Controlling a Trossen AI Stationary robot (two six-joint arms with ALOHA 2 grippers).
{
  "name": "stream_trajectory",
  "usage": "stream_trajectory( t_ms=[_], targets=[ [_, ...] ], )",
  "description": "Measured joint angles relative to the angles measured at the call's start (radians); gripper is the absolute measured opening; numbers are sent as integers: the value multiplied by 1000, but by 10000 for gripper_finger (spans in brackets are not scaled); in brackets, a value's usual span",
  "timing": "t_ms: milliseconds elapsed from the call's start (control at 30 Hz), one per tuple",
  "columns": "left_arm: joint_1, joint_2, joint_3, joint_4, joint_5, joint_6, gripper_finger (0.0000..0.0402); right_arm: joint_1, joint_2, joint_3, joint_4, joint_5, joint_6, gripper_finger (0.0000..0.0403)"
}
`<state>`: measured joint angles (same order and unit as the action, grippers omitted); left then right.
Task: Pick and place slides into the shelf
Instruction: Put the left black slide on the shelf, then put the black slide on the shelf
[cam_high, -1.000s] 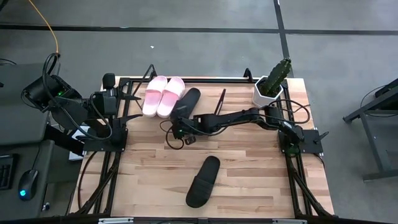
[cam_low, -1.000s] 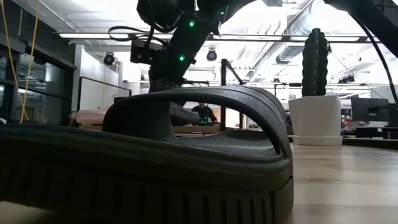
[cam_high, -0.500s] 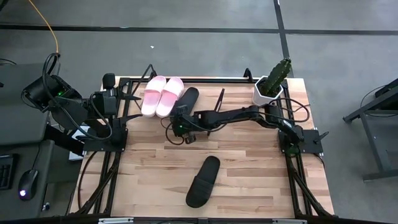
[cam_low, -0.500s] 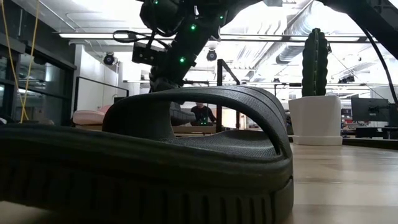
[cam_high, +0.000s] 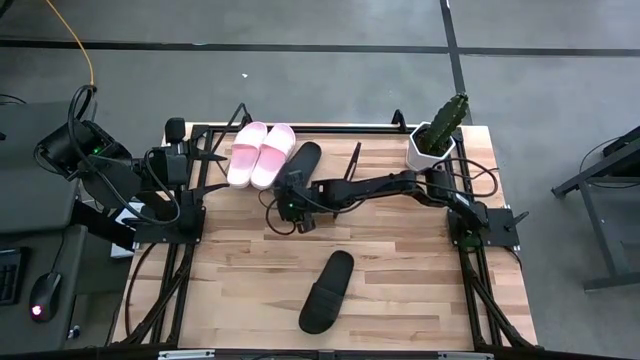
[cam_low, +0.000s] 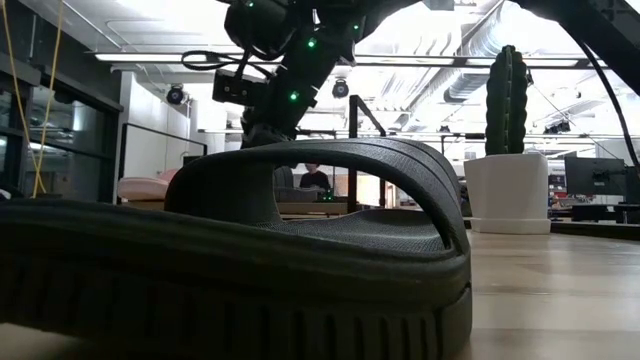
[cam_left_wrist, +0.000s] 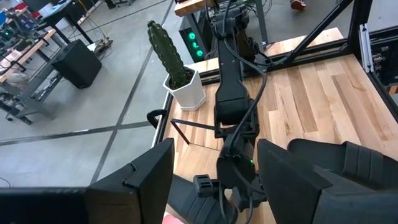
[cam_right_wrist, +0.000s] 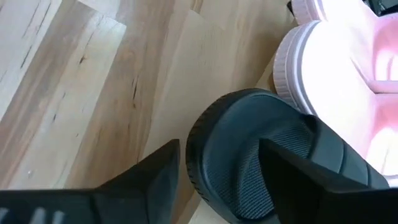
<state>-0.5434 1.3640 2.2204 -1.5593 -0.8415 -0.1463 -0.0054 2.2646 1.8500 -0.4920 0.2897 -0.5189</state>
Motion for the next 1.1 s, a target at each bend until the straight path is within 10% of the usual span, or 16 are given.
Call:
stream_trajectory(
  t_ms=[700, 1100],
  targets=[
    [0, 0, 0, 1, 0, 5, 211, 233, 0, 3, 7, 418, 73, 238],
    [0, 0, 0, 1, 0, 7, 211, 371, -2, 142, -72, 486, 244, 238]
  ],
)
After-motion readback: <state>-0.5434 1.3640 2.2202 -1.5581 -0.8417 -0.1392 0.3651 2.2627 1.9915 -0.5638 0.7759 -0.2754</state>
